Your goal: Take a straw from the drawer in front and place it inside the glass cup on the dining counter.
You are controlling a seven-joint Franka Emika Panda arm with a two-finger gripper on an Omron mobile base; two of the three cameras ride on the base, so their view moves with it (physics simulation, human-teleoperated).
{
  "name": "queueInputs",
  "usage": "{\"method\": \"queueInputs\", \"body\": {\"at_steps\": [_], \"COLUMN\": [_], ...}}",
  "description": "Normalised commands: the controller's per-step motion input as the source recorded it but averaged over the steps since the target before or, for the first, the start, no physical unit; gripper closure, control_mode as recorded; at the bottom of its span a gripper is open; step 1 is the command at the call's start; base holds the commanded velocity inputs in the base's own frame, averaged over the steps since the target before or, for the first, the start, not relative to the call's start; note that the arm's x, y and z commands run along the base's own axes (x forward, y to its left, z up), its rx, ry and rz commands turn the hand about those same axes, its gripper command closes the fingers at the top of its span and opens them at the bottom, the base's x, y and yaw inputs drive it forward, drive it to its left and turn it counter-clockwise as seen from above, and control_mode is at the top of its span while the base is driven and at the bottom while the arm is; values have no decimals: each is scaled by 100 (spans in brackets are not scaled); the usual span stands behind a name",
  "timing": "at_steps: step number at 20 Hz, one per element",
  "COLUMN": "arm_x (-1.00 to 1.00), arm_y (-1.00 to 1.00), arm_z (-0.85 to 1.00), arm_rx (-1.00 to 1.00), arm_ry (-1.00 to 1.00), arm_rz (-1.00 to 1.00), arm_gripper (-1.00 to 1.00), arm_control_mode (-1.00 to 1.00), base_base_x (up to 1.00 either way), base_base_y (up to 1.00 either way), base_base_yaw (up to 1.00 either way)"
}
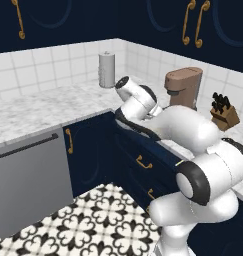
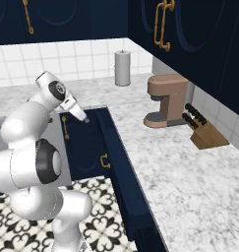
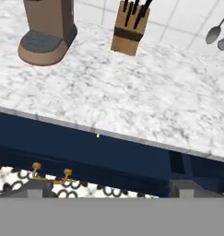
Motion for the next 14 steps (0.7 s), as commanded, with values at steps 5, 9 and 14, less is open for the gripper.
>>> {"method": "queueInputs", "body": {"at_steps": [5,9,14], "arm_x": [0,0,0], "arm_y": [-38,-8,-7], "arm_z": [-24,-46,-50], "arm_rx": [56,23,4], "arm_ry": [17,4,-6], "arm_rz": [0,0,-3], "arm_gripper": [-100,-100,-100], "arm_control_mode": [-100,-100,-100], "base_base_x": [0,0,0], "base_base_y": [0,0,0], "base_base_yaw": [0,0,0]}}
